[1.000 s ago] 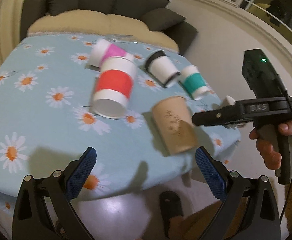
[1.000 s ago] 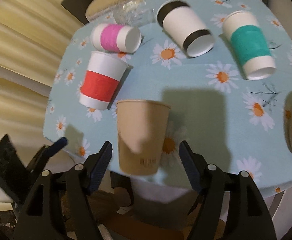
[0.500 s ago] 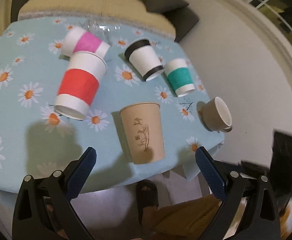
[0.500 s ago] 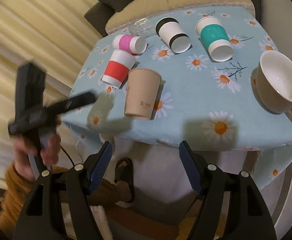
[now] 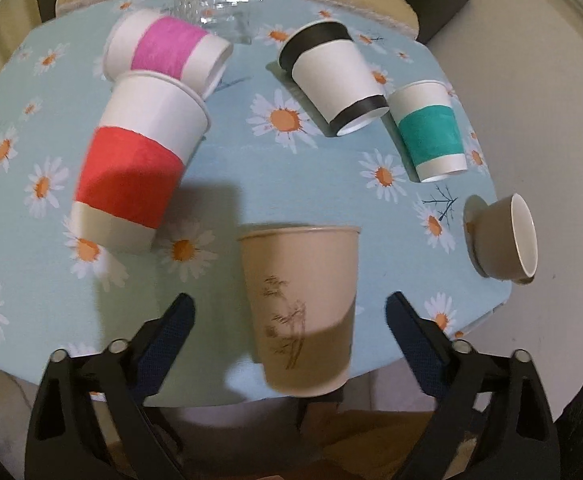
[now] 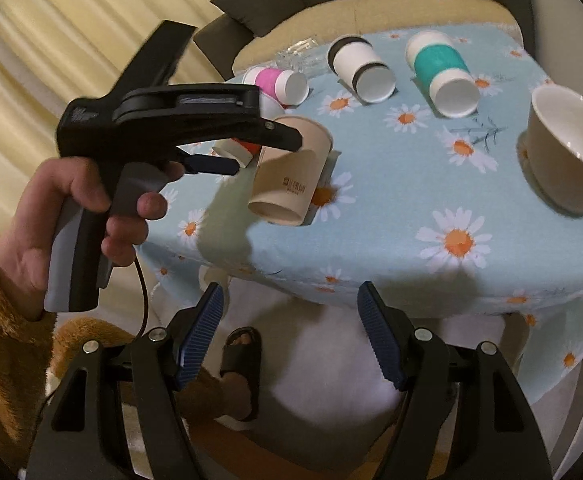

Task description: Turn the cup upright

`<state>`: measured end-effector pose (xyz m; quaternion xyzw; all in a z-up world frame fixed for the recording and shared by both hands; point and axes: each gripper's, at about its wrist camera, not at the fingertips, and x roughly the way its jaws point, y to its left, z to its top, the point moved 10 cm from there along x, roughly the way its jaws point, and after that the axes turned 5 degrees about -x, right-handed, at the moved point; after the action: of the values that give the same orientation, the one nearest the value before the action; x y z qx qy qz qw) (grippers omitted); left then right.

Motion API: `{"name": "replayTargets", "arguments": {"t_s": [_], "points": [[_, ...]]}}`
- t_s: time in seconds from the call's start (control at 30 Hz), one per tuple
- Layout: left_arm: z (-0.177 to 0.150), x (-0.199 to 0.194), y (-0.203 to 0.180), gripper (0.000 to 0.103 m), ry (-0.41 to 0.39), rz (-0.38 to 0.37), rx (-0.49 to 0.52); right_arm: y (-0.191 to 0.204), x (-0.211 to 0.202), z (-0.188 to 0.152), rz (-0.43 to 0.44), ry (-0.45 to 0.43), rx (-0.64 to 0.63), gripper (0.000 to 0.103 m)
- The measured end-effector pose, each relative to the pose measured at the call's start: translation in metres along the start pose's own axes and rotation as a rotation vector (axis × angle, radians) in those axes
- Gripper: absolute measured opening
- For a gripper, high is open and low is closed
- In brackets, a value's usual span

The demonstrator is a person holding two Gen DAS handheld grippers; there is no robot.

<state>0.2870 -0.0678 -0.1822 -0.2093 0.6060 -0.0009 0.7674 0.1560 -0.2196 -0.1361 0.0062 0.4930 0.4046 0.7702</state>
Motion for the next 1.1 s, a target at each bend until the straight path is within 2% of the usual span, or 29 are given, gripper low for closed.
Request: {"name": "replayTargets", "arguments": {"t_s": [0.1, 0.43, 0.77, 1.0, 1.1], "points": [[0.001, 0.010, 0.000, 0.088, 0.018, 0.026, -0.007, -0.002, 0.000, 0.002, 0.022, -0.010, 0.010, 0.069], [0.010, 0.028, -0.008, 0.062, 0.030, 0.103, 0.030, -0.011, 0.002, 0.000, 0.070, -0.001, 0.058, 0.069], [0.011, 0.026, -0.024, 0.061, 0.024, 0.110, 0.069, -0.009, -0.003, 0.002, 0.093, -0.018, 0.078, 0.069], [0.002, -0.004, -0.029, 0.060, -0.071, 0.062, 0.102, -0.007, -0.011, 0.006, 0.102, -0.048, 0.076, 0.069], [-0.003, -0.023, -0.028, 0.060, -0.150, 0.024, 0.108, -0.006, -0.016, 0.009, 0.113, -0.073, 0.074, 0.069]]}}
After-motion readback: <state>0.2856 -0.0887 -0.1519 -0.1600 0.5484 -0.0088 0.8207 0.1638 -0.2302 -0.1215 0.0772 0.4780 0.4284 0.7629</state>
